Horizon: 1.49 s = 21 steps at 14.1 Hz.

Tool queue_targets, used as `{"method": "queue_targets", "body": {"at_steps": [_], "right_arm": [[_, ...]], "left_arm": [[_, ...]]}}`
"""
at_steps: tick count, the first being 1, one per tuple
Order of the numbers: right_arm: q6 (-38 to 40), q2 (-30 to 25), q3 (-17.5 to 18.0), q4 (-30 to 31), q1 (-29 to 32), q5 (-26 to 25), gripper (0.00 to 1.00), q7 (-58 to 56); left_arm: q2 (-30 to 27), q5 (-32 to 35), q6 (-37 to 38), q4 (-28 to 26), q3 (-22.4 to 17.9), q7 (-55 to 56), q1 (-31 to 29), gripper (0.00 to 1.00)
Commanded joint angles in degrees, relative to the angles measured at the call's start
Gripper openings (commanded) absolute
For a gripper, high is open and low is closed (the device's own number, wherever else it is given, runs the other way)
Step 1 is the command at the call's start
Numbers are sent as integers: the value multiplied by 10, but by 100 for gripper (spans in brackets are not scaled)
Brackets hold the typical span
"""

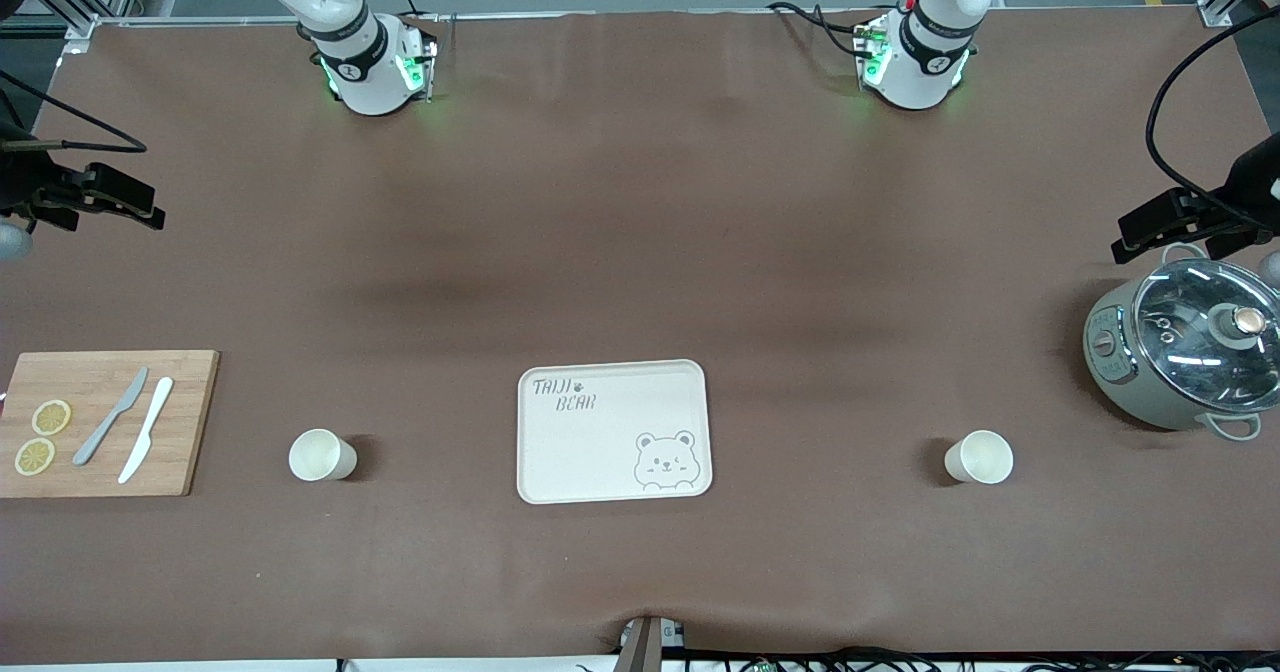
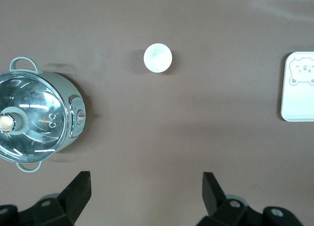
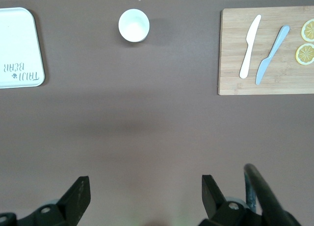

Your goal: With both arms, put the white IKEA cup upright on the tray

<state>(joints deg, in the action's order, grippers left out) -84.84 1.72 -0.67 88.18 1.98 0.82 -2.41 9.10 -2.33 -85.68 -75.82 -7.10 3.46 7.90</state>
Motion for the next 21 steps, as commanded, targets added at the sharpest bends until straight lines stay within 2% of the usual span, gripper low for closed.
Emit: {"method": "queue_targets", "body": {"at_steps": [1, 8, 12, 18, 21], "right_arm": [[-6, -13, 6, 13, 2, -11, 100, 10], [-7, -13, 7, 13, 1, -10, 100, 10], [-23, -3, 7, 10, 1, -6, 100, 10], [-102, 63, 8, 8, -11, 2, 100, 11], [-149, 108, 8, 8, -10, 26, 100, 6]], "left_arm": [[-6, -3, 3, -2, 1, -9, -4, 100], [-1, -7, 0, -7, 1, -5, -5, 100], [48, -4, -10, -8, 1, -5, -5, 100], [143, -1, -120, -14, 1, -14, -5, 100], [185, 0, -180, -15, 0, -22, -6, 100]]}}
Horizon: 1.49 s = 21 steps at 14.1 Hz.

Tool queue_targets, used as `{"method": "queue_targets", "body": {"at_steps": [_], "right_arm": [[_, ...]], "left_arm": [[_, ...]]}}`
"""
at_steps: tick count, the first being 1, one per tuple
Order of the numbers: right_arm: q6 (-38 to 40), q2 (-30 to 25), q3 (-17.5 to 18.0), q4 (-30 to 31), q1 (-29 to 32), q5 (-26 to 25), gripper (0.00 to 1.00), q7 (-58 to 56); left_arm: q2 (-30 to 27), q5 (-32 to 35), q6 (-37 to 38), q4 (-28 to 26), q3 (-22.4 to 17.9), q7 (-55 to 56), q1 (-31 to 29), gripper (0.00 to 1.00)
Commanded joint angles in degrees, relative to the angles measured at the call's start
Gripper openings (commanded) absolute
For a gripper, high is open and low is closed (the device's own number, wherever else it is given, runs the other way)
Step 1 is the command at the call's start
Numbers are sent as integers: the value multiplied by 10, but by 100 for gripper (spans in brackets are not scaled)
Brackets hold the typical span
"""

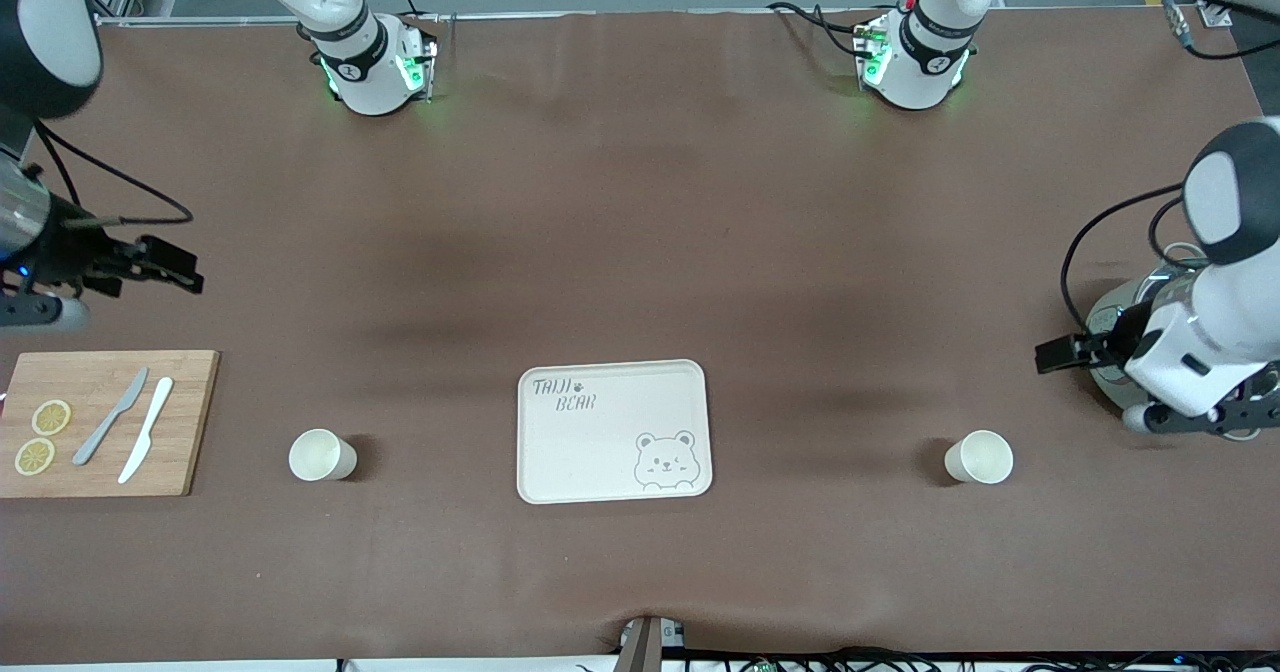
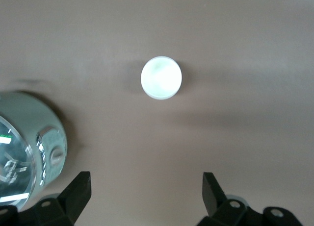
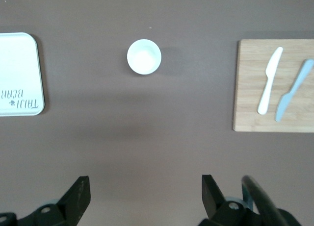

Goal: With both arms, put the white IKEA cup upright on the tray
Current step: 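Lower the right gripper to one cup while the left gripper reaches the other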

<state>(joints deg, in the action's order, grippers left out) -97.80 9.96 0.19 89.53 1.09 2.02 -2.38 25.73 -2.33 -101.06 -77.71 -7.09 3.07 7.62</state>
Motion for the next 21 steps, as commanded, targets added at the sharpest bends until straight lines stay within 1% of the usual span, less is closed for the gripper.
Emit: {"method": "queue_targets", "body": {"at_steps": [1, 5, 8, 11, 15, 17, 20, 21], "right_arm": [[-32, 42, -1, -6, -1, 15, 100, 5], [-86, 101, -1, -7, 1, 15, 100, 2], [-120, 141, -1, -9, -3, 15, 100, 1], [-167, 175, 0, -12, -2, 15, 100, 1], [-202, 215, 0, -20, -5, 16, 100, 1], [-227, 238, 0, -30, -6, 16, 100, 1], [-260, 268, 1, -43, -14, 16, 100, 2], [-266, 275, 1, -47, -16, 15, 100, 2]], "left_arm": [[28, 0, -48, -2, 0, -18, -8, 100], [56, 1, -166, -53, 0, -52, -20, 100], [79, 1, -221, -73, 1, -71, -30, 100], [105, 1, -294, -104, 1, -74, -31, 100], [139, -7, -351, -109, 1, -74, -28, 100], [150, -8, -367, -108, 2, -73, -29, 100], [159, -35, -393, -111, 2, -68, -23, 100], [159, -38, -393, -114, 2, -66, -23, 90]]}}
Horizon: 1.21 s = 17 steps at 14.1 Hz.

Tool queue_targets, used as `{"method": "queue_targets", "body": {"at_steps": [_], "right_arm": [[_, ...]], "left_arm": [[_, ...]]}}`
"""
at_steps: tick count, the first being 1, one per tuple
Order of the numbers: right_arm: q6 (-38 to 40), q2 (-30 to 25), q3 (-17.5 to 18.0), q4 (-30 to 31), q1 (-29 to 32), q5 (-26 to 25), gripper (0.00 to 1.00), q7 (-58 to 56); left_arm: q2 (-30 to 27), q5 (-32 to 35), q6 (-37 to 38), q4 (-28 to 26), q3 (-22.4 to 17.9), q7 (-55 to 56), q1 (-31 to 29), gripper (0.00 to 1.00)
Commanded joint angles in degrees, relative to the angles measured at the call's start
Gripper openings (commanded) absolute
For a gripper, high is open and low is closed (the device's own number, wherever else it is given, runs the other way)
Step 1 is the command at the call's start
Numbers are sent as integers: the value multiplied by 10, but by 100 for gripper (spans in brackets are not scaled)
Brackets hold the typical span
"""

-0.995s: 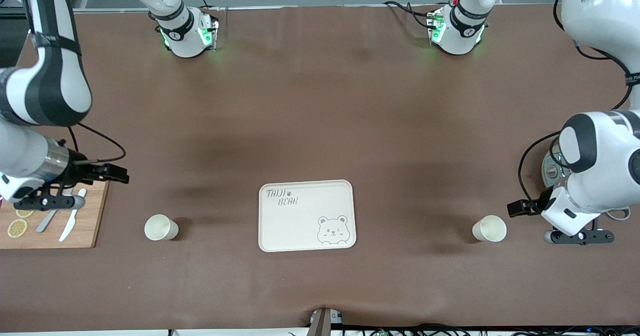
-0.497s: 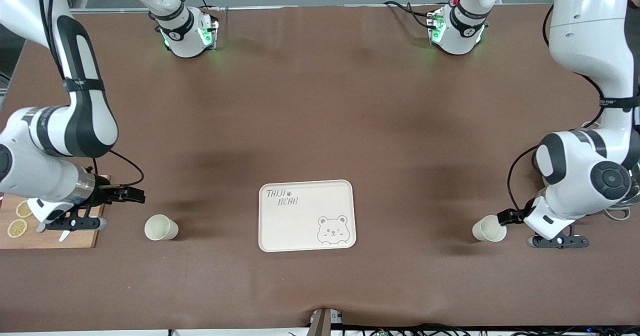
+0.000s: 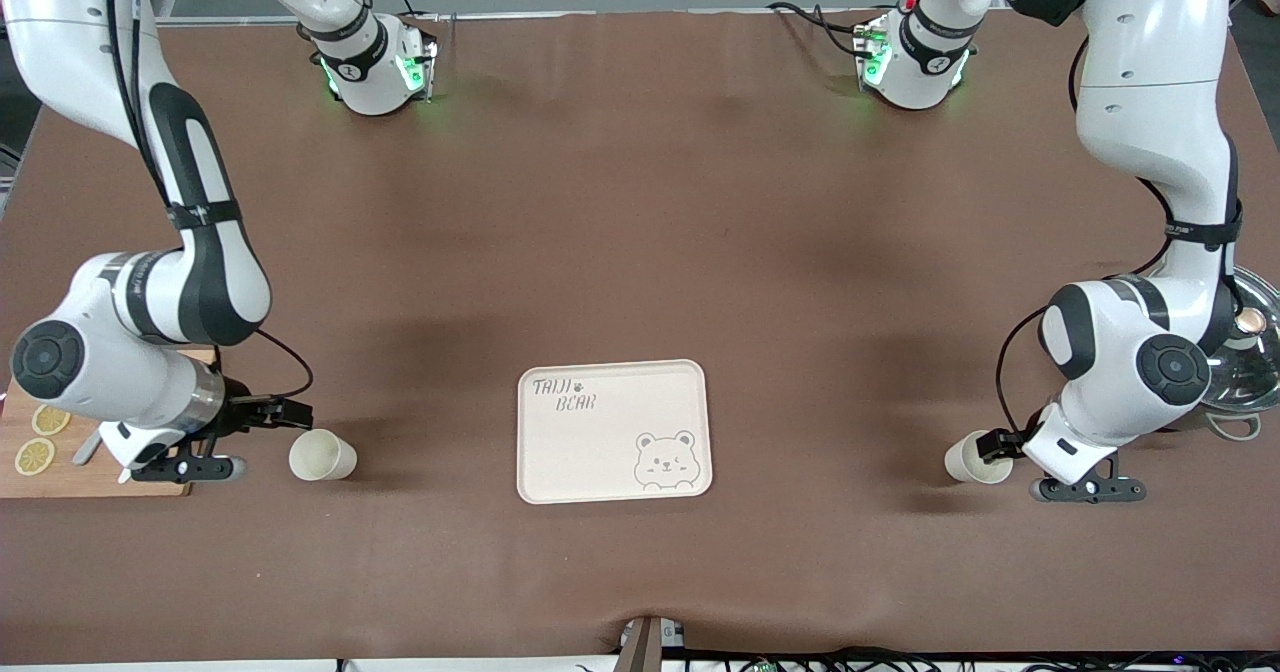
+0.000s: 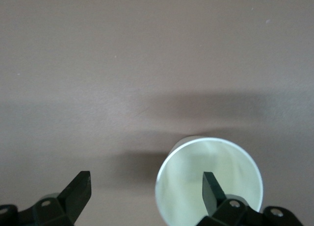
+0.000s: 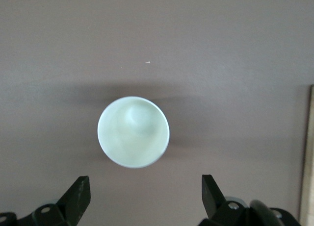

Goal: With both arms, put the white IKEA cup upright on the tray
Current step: 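Close the right gripper on its cup while the left gripper grasps its cup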

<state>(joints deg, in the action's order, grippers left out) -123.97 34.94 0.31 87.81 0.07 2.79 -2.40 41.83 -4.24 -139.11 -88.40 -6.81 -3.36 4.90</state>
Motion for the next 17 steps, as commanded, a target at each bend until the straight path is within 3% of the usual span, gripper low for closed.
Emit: {"method": "queue_targets", "body": {"at_steps": [1, 3, 5, 9, 14, 17], "right_arm": [[-13, 33, 0, -35, -6, 7, 100, 1], [-26, 39, 0, -35, -6, 7, 100, -1], [-39, 52, 0, -42, -2, 6, 100, -17], [-46, 67, 0, -55, 6, 7, 100, -38], [-57, 94, 0, -74, 17, 7, 100, -66], [-81, 109, 0, -74, 17, 7, 100, -67]], "left_arm": [[-3, -20, -13, -7, 0, -1, 4, 74], [-2, -32, -14, -7, 0, -1, 5, 46], [-3, -36, -13, -7, 0, -1, 5, 24], [-3, -38, -14, -6, 0, -1, 5, 3], [-9, -51, -14, 3, -1, 2, 18, 0], [-12, -43, 36, 42, -7, 18, 30, 0]]}}
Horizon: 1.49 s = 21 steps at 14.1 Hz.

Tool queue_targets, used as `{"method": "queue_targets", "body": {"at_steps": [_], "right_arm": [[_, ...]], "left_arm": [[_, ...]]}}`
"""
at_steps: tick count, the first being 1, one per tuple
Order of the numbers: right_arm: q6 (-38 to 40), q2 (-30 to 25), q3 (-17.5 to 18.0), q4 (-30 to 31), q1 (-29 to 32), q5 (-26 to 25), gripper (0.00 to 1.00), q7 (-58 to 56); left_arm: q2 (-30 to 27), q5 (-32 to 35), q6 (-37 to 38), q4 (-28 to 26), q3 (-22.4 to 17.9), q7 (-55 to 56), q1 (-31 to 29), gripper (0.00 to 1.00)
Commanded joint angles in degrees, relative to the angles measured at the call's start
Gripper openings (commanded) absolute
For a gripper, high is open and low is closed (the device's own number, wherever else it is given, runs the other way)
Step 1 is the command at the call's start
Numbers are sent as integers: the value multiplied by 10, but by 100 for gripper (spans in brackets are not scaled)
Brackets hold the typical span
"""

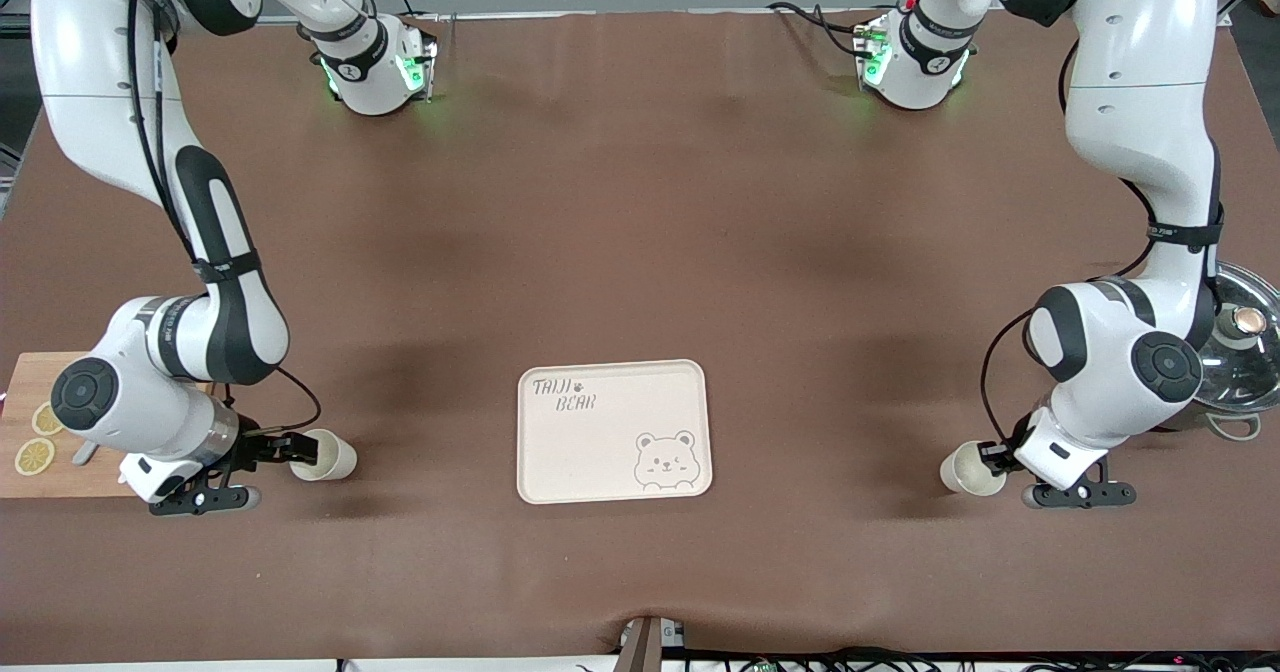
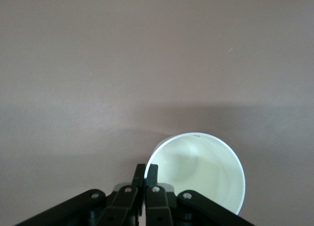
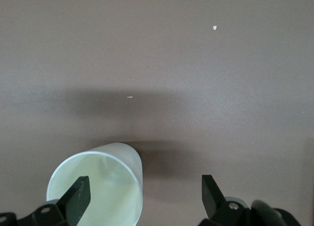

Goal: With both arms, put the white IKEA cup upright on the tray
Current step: 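Carry the cup with the left gripper onto the white tray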

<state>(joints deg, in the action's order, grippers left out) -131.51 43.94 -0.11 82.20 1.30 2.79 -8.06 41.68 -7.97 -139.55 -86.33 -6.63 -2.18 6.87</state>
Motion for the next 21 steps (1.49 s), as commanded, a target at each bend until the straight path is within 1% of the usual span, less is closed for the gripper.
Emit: {"method": "queue_targets", "body": {"at_steps": [1, 3, 7, 13, 14, 16, 17, 19, 21], "right_arm": [[-9, 20, 5, -18, 4, 9, 100, -10], [-10, 21, 4, -16, 3, 18, 100, -10], [-10, 22, 4, -13, 2, 20, 100, -10], [-14, 31, 4, -13, -2, 20, 100, -13], [-14, 31, 4, -13, -2, 20, 82, -13], [-14, 31, 4, -13, -2, 20, 53, -13], [-14, 31, 5, -13, -2, 20, 43, -13], [-14, 31, 5, -13, -2, 20, 20, -13], [-14, 31, 5, -13, -3, 20, 5, -13]], "left_arm": [[-11, 0, 71, 42, -9, 11, 16, 0], [-11, 15, 107, 69, -9, 55, 27, 0], [-11, 24, 141, 84, -12, 179, 83, 0], [-6, 25, 150, 106, -15, 360, 162, 0], [-5, 25, 149, 108, -15, 388, 176, 0], [-2, 25, 149, 115, -15, 436, 201, 0], [0, 25, 149, 118, -15, 457, 212, 0], [6, 25, 149, 125, -15, 499, 233, 0], [24, 27, 149, 142, -26, 535, 258, 0]]}}
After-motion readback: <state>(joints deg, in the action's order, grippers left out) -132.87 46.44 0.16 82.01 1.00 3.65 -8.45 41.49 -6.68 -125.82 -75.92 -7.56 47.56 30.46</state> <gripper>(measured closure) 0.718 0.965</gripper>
